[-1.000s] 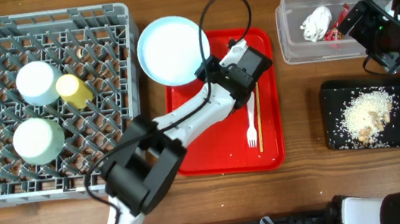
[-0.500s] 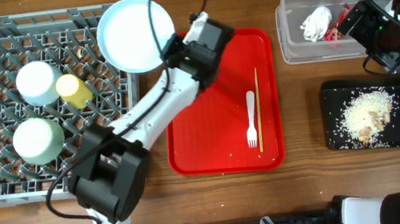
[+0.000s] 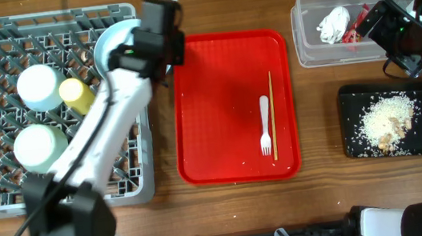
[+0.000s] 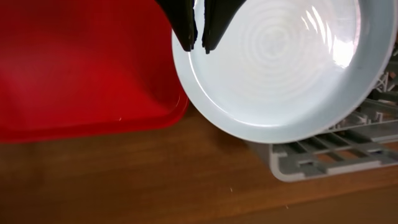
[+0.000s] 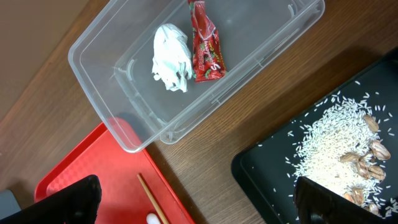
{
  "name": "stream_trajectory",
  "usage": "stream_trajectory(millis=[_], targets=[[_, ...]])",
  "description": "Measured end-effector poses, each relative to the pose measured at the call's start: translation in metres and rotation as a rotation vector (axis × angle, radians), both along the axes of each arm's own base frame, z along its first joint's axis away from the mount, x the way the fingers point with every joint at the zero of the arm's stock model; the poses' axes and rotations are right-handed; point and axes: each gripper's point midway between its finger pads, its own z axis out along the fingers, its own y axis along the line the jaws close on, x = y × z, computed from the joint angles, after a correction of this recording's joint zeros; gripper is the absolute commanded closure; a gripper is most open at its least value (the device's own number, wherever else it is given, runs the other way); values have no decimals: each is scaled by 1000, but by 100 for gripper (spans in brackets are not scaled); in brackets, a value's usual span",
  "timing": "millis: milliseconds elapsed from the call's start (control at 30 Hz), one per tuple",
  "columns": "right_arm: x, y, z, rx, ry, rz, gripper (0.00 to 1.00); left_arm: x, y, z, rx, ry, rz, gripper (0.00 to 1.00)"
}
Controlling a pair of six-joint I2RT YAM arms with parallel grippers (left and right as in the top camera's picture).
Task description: Sort waste into correct bins and load items into the dishwasher rack
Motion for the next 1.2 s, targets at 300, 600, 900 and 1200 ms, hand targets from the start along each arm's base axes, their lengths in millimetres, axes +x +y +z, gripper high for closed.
stream_trajectory(millis=[300,600,900,1200], targets=[[0,0,0,0,0,0,0,-29,56,51,-227,18,129,96],[0,0,0,0,0,0,0,-109,79,152,-543,-124,302,82],[0,0,0,0,0,0,0,-138,81,138,-539,-25,334,79],[0,0,0,0,0,0,0,-140,81,136,-535,-14,337,78]])
